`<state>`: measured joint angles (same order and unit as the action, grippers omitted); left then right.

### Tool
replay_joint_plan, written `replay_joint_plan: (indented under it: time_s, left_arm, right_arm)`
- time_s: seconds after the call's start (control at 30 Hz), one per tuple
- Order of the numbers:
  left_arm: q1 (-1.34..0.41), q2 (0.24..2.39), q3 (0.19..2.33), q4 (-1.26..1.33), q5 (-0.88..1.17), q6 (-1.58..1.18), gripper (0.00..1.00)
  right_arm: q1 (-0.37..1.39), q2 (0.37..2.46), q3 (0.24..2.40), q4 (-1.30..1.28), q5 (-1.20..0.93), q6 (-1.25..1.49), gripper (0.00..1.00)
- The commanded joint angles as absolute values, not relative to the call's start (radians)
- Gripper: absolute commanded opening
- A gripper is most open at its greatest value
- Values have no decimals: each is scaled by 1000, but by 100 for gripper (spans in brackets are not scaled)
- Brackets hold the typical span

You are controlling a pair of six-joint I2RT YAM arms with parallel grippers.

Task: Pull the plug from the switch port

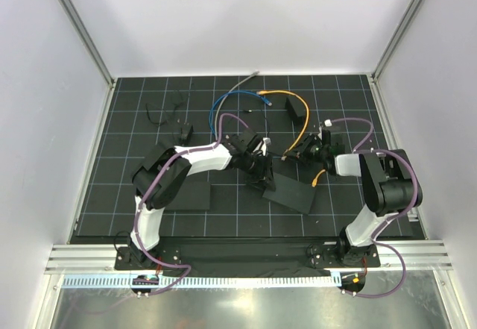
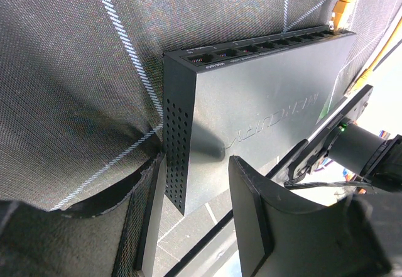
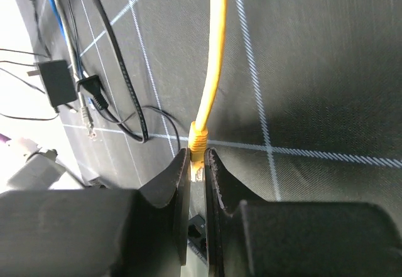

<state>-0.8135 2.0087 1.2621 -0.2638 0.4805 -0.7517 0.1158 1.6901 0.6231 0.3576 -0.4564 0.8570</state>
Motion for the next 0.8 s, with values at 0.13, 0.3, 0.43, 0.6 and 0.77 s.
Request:
replay_joint_plan:
  time_s: [0.13,0.3,0.43,0.6,0.77]
  left_arm:
    - [-828,1970,1279,-351,407,-712,49]
    - [-828,1902,1287,-406,354,-686,51]
    - [-825,1849,1276,-443,318,-661,52]
    - [-821,1799,1244,-448,313,-650,52]
    - [-821,1786,1232,-448,316,-650,52]
  right_arm:
    - [115,1611,808,-33,-364,660,1]
    - [115,1667,916,-133,-345,632,1]
    - [114,1689,962,-176,-305,620,1]
    - [114,1712,994,-201,-285,627,1]
    - [115,1750,1009,-206,-288,643,1]
